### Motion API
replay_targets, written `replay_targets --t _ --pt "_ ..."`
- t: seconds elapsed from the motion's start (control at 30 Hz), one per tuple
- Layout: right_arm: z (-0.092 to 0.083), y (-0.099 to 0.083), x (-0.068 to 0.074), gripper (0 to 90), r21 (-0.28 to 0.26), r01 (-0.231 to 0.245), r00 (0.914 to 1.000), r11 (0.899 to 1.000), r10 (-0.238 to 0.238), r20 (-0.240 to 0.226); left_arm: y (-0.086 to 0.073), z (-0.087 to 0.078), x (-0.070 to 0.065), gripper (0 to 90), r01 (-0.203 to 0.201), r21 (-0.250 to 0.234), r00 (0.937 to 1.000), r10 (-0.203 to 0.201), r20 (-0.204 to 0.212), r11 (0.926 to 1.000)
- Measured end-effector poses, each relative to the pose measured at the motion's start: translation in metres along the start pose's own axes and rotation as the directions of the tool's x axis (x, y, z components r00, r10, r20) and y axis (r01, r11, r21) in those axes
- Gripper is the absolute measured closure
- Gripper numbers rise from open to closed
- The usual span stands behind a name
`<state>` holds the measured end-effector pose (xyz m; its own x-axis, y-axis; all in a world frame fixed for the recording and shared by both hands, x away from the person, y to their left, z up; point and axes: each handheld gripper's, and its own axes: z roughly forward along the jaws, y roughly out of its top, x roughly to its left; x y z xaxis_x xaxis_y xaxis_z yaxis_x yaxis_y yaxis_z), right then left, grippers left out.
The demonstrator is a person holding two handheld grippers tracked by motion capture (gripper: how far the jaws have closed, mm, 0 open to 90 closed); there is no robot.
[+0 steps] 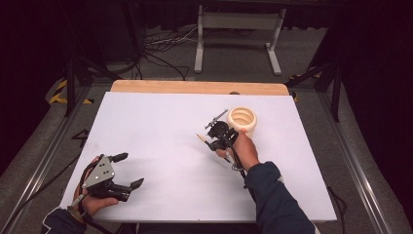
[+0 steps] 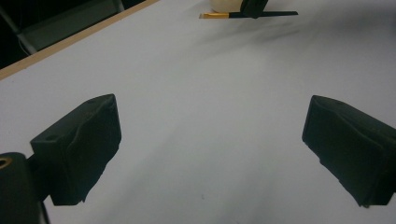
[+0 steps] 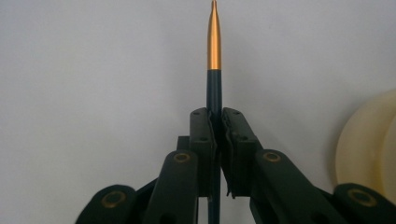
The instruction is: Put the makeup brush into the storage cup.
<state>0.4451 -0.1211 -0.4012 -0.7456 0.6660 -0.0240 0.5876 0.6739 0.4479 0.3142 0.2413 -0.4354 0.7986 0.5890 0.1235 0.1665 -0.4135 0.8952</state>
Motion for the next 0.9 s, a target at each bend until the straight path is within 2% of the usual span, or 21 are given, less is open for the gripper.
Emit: replay_targets --t 0.27,0.43,0.5,0.57,0.7,0.8,0.83,0.9 --pt "-0.017 -0.006 0.005 84.1 -0.094 0.031 0.9994 0.995 -0.032 -0.008 0.000 -0.001 0.001 4.7 0.011 -0.012 0.9999 -0.011 -0.004 0.9999" --pt "-0.026 -0.013 0.006 84.2 -0.174 0.016 0.9998 0.985 -0.018 -0.012 0.000 -0.001 0.001 4.7 0.009 -0.007 0.9999 -0.009 -0.009 0.9999" --pt "-0.029 -0.016 0.007 84.1 -0.207 0.009 1.0000 0.978 -0.008 0.002 -0.001 0.000 0.001 4.7 0.007 -0.008 0.9999 -0.007 -0.012 0.9999" --pt "-0.032 -0.018 0.008 84.1 -0.239 0.005 0.9999 0.971 -0.001 0.015 -0.001 0.000 0.002 4.7 0.009 -0.007 0.9999 -0.009 -0.013 0.9999" --pt "-0.040 -0.025 0.006 84.1 -0.305 -0.017 0.9997 0.952 0.021 0.010 -0.001 0.000 0.002 4.8 0.016 -0.009 0.9997 -0.016 -0.020 0.9998" --pt "-0.046 -0.031 0.004 84.1 -0.359 -0.017 0.9994 0.933 0.027 0.023 -0.001 0.000 0.002 4.9 0.018 -0.008 0.9995 -0.018 -0.026 0.9998" --pt "-0.048 -0.034 0.003 84.1 -0.387 -0.019 0.9993 0.922 0.030 0.022 -0.001 0.000 0.002 4.9 0.019 -0.007 0.9995 -0.019 -0.026 0.9998" --pt "-0.052 -0.038 0.001 84.2 -0.420 -0.025 0.9991 0.907 0.037 0.022 -0.002 0.000 0.002 4.9 0.018 -0.007 0.9994 -0.019 -0.029 0.9998"
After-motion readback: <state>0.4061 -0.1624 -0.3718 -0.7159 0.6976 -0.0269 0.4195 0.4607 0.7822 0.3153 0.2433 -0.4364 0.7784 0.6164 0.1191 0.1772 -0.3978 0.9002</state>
